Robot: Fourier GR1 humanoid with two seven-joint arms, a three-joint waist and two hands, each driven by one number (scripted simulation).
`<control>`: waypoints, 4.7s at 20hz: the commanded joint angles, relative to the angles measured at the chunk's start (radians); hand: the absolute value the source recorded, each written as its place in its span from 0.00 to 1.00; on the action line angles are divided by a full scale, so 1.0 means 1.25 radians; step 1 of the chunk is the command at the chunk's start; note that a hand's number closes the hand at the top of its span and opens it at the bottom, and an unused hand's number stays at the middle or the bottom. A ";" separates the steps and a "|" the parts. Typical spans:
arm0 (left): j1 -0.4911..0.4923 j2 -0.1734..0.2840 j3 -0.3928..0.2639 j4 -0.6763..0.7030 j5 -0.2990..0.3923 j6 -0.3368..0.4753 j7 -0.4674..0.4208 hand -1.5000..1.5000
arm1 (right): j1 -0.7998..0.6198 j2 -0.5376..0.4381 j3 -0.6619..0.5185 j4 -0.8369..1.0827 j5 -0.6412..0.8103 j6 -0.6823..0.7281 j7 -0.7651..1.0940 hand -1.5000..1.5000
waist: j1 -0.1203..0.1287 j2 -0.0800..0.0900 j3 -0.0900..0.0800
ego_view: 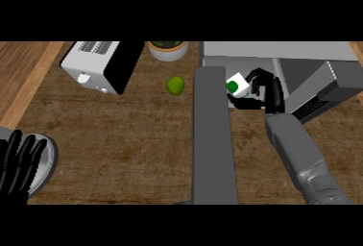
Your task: Pick up the milk, place it into the microwave and close the microwave
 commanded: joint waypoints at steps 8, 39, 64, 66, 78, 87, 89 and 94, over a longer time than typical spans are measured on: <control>-0.014 -0.011 -0.023 0.062 -0.058 -0.009 -0.054 0.00 | -0.107 -0.063 -0.038 0.133 0.053 -0.276 -0.048 1.00 | 0.028 0.015 0.001; 0.039 -0.002 -0.069 -0.035 -0.105 -0.017 -0.005 0.00 | -0.188 -0.067 -0.032 0.228 0.087 -0.236 -0.011 0.00 | 0.028 0.010 0.001; -0.007 -0.043 -0.108 0.008 -0.148 0.018 0.011 0.00 | -0.076 -0.111 -0.135 0.180 -0.025 0.069 -0.161 0.00 | -0.019 -0.003 0.000; 0.093 -0.040 -0.126 -0.030 -0.155 0.003 -0.040 0.00 | -0.033 -0.087 -0.138 0.169 -0.040 0.124 -0.180 0.00 | -0.021 -0.010 -0.001; 0.099 -0.050 -0.203 -0.055 -0.184 0.050 0.001 0.00 | 0.116 -0.005 -0.097 0.106 -0.042 0.192 -0.181 0.00 | -0.038 -0.016 -0.001; 0.056 -0.038 -0.220 0.027 -0.189 -0.005 -0.026 0.00 | 0.273 0.033 -0.101 -0.003 -0.101 0.286 -0.213 0.00 | -0.044 -0.016 -0.002; 0.022 0.008 -0.174 -0.025 -0.104 -0.049 0.053 0.00 | 0.328 0.040 -0.086 0.000 -0.093 0.315 -0.259 0.00 | -0.044 -0.014 -0.001; 0.007 0.029 -0.223 0.049 -0.135 -0.103 -0.001 1.00 | 0.441 0.059 -0.062 -0.055 -0.109 0.429 -0.322 0.00 | -0.048 -0.016 -0.002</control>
